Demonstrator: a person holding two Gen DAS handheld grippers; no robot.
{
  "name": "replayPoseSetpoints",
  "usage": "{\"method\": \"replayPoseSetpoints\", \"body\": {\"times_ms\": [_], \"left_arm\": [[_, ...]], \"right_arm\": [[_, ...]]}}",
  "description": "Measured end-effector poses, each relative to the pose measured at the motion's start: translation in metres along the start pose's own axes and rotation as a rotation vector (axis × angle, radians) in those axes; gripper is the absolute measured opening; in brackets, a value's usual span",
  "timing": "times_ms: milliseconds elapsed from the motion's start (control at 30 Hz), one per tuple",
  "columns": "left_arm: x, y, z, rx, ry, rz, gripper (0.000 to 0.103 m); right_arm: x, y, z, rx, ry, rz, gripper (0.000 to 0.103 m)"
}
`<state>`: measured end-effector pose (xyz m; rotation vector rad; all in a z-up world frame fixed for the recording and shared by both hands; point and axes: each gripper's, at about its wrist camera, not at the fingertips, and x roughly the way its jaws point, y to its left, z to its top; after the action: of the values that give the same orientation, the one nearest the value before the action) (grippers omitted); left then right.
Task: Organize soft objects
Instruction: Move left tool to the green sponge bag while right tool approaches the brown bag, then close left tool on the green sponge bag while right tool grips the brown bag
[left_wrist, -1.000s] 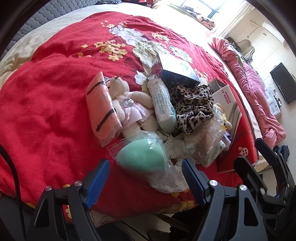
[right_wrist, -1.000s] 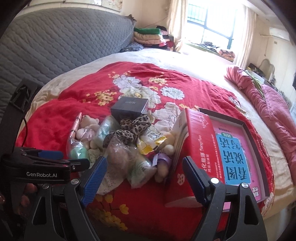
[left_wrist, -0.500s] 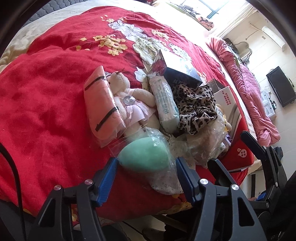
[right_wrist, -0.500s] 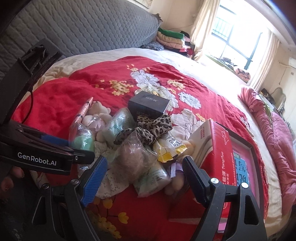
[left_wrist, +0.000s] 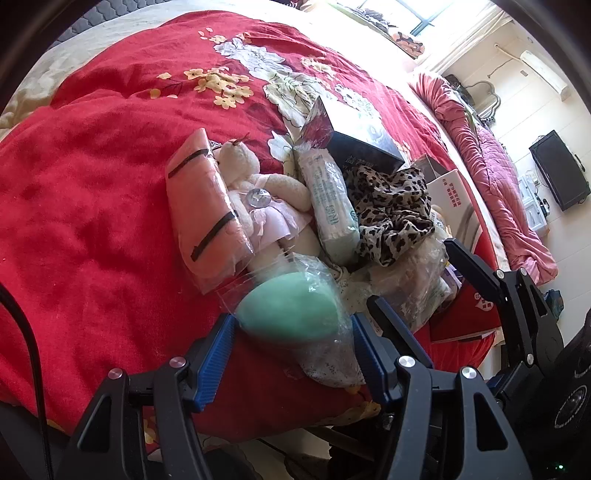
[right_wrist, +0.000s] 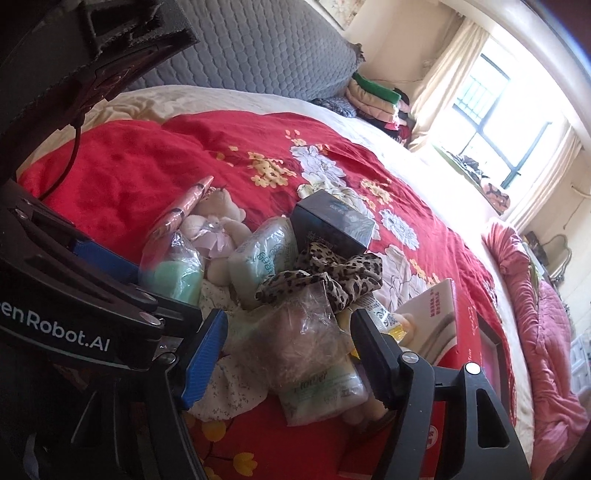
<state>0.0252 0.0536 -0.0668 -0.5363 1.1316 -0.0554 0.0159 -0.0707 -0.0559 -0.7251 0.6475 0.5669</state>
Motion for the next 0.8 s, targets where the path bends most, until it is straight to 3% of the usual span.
{"method": "replayPoseSetpoints", "body": {"times_ms": [133,300,467,533,800], "left_arm": [[0.002,-0.001,0.001,-0.001,0.003,0.002,0.064],[0.006,0.0,0.002,-0.011,0.007,0.003,0.064],[0.006,-0.001,-0.001,-0.001,0.009,0.016,0.063],[0.007,-0.001,-0.001,0.001,0.009,0.018,0.063],[0.007,-0.001,-0.001,-0.002,0.012,0.013,0.063]], "right_arm": [[0.001,-0.003,0.0,-0.014,-0.028,0.001,0.055],[-0.001,-0.012,0.0,0.02,-0.035,0.037,0.045],[-0.005,-0.019,-0.005,0.07,-0.043,0.053,0.048],[-0.007,-0.019,-0.007,0.075,-0.04,0.062,0.054],[-0.009,-0.001,-0.016,-0.075,-0.033,0.011,0.065]]}}
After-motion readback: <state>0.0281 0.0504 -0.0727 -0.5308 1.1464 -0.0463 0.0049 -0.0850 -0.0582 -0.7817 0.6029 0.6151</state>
